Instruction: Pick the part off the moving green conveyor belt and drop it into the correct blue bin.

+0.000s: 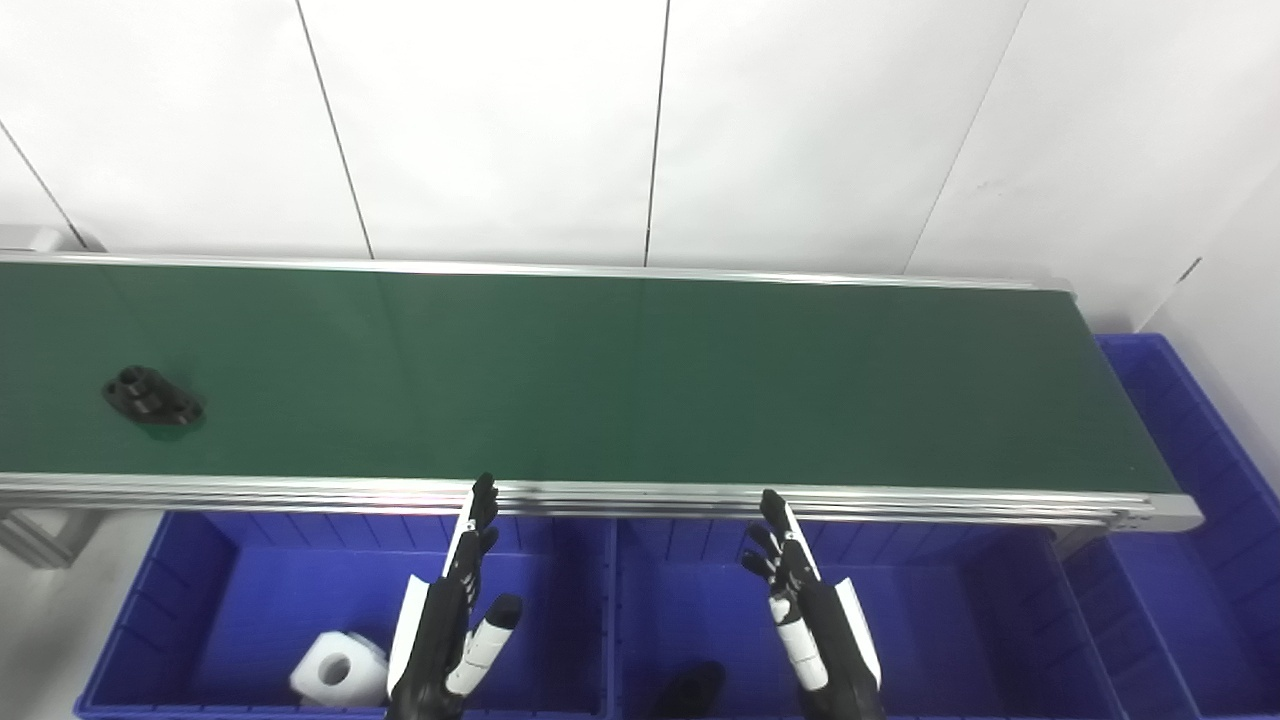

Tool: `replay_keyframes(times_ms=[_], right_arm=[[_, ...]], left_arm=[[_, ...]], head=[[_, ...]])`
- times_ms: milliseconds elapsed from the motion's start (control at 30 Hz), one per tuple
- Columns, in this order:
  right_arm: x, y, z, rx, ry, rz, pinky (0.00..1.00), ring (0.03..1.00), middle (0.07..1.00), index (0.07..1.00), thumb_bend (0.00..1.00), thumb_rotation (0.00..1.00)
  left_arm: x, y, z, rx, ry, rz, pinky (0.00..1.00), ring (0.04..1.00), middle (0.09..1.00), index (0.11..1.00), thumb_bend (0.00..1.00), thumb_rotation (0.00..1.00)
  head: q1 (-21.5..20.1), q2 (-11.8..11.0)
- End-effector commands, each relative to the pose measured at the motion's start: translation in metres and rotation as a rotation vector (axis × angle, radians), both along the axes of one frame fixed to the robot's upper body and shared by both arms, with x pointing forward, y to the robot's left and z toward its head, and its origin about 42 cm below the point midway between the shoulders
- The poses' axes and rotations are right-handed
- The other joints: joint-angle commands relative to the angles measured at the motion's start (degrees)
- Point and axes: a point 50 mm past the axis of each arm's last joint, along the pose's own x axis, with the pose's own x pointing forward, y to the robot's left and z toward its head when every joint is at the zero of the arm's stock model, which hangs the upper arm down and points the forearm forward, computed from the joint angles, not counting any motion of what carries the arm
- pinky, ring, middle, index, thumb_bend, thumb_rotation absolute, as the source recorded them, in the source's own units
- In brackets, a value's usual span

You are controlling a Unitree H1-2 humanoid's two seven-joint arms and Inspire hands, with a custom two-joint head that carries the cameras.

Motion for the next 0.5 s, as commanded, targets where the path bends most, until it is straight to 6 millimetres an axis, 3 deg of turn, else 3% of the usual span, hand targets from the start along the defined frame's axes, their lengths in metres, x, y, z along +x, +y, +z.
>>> replay_keyframes(times_ms=[0,467], right_arm=[[0.0065,0.0055,0.0137,0.027,-0.063,0.007,0.89,0.964,1.0,1.0,1.0,0.97],[0.0068,0.0059,0.0137,0.022,-0.063,0.007,0.9,0.964,1.0,1.0,1.0,0.97]], left_arm=[[0.0046,-0.0012,0.0116,-0.015,-0.053,-0.005,0.97,0.994,1.0,1.0,0.8,0.97],[0.0052,-0.0006,0.0109,-0.014,-0.052,-0.002,0.98,0.994,1.0,1.0,0.81,0.97]], head=[[0.1,0.01],[0.14,0.02]])
